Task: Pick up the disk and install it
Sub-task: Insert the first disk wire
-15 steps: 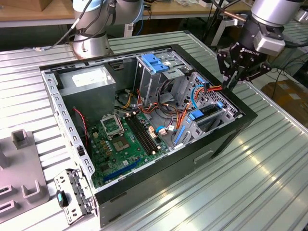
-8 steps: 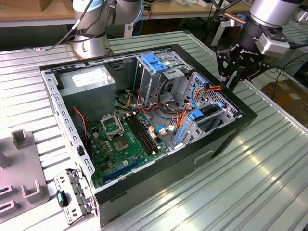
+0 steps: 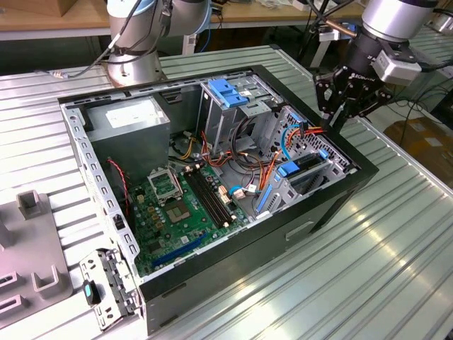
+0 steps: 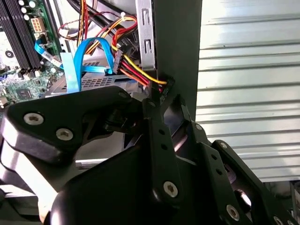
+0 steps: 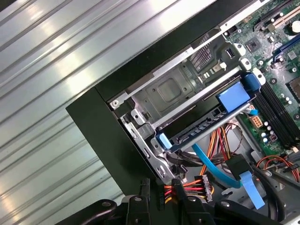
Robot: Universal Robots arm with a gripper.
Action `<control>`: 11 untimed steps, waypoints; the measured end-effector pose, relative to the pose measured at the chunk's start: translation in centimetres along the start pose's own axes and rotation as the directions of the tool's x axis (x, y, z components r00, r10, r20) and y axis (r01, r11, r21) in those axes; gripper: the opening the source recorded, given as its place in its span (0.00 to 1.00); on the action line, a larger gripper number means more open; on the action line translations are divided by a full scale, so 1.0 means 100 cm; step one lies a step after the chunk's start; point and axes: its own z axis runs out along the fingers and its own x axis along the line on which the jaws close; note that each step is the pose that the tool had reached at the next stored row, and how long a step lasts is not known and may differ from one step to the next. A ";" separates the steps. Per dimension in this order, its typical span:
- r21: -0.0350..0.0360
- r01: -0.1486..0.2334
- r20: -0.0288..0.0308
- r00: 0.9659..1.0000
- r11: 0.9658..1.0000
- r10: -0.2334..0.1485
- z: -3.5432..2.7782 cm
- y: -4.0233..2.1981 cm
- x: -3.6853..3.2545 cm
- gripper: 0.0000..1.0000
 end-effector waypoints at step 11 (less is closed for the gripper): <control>0.000 -0.001 0.000 1.000 1.000 0.001 -0.0027 -0.0035 -0.0008 0.16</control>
